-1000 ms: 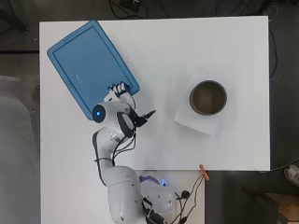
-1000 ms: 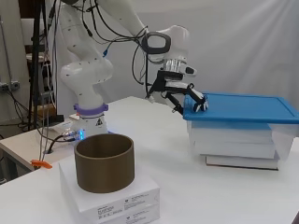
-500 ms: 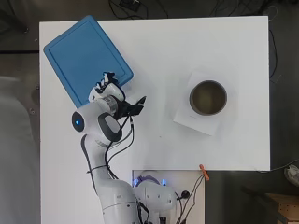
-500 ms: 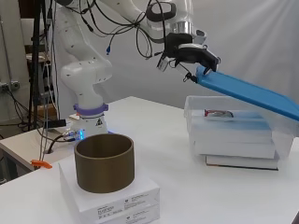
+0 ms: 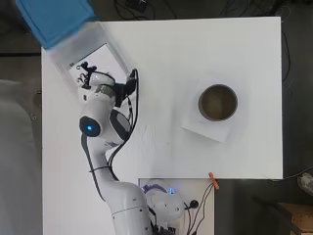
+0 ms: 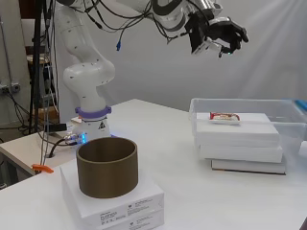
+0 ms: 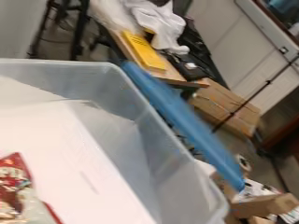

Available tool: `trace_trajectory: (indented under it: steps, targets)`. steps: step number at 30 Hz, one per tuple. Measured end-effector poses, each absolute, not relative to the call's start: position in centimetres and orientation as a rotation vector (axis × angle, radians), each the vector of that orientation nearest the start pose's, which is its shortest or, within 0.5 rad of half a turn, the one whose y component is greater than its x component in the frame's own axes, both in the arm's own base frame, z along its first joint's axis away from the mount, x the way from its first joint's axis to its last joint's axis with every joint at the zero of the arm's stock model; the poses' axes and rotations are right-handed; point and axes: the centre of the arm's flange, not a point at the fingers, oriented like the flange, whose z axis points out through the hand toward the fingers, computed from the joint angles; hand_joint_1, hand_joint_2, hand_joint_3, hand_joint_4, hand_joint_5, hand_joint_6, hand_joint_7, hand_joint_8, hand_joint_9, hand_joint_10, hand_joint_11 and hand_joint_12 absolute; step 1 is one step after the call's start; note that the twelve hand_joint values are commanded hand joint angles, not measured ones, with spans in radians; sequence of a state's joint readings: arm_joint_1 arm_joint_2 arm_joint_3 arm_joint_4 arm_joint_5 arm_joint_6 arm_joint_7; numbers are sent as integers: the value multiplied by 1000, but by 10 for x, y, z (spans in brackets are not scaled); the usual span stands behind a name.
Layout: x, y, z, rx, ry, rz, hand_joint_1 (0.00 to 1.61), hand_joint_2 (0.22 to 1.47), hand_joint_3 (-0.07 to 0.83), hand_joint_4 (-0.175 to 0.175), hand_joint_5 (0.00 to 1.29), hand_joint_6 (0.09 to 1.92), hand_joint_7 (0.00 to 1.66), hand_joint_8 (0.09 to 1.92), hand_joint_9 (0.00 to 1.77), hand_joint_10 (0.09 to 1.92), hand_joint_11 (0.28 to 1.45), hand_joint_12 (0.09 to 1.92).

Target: Teleoperate dual arm-hand system to remove items from a box

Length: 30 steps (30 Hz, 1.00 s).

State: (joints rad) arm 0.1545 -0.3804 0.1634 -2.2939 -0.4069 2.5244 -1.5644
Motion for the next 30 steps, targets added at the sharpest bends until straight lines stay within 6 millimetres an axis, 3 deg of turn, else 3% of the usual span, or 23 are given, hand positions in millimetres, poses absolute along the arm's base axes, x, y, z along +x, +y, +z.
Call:
trace_trajectory:
  steps: [2, 4, 5, 6, 9, 13, 15, 16, 18, 20, 23, 25, 28, 30]
  targets:
    - [453, 164, 550, 1148, 2248, 326, 1213, 1212, -1, -167, 654, 1299, 957, 1199, 1162, 540, 631, 741]
    - [450, 163, 538, 1181, 2271, 312, 579, 1054, -17, -91, 340, 545, 559, 510, 764, 208, 510, 320]
    - [451, 162, 530, 1223, 2277, 293, 401, 975, -15, -65, 239, 293, 412, 274, 608, 108, 479, 179]
    - [455, 160, 520, 1311, 2287, 255, 294, 926, -13, -49, 192, 153, 337, 143, 521, 87, 467, 99]
    - [465, 160, 519, 1639, 2271, 141, 77, 836, -22, -47, 112, 87, 251, 87, 395, 87, 449, 87]
    - [475, 165, 538, 2151, 2009, -66, 35, 823, -13, -58, 88, 87, 244, 87, 364, 87, 443, 87]
    - [479, 169, 528, 2306, 1865, -126, 33, 822, -11, -59, 87, 87, 244, 87, 363, 87, 443, 87]
    - [481, 170, 520, 2347, 1826, -152, 60, 872, -1, -58, 181, 87, 348, 87, 443, 87, 479, 87]
    - [483, 171, 506, 2377, 1804, -203, 106, 962, 7, -65, 320, 87, 498, 87, 563, 87, 538, 87]
    - [483, 167, 492, 2375, 1807, -211, 131, 1003, 6, -71, 374, 87, 559, 87, 617, 87, 577, 87]
    - [480, 162, 434, 2351, 1847, -259, 165, 1017, 3, -74, 397, 87, 567, 87, 613, 87, 580, 87]
    - [480, 164, 405, 2317, 1879, -274, 182, 1002, -3, -86, 325, 87, 432, 87, 494, 87, 519, 87]
    - [477, 173, 398, 2295, 1930, -319, 180, 988, -7, -85, 224, 87, 335, 87, 424, 87, 463, 87]
    - [471, 181, 421, 2291, 1969, -262, 172, 986, -6, -82, 202, 87, 315, 87, 415, 87, 455, 87]
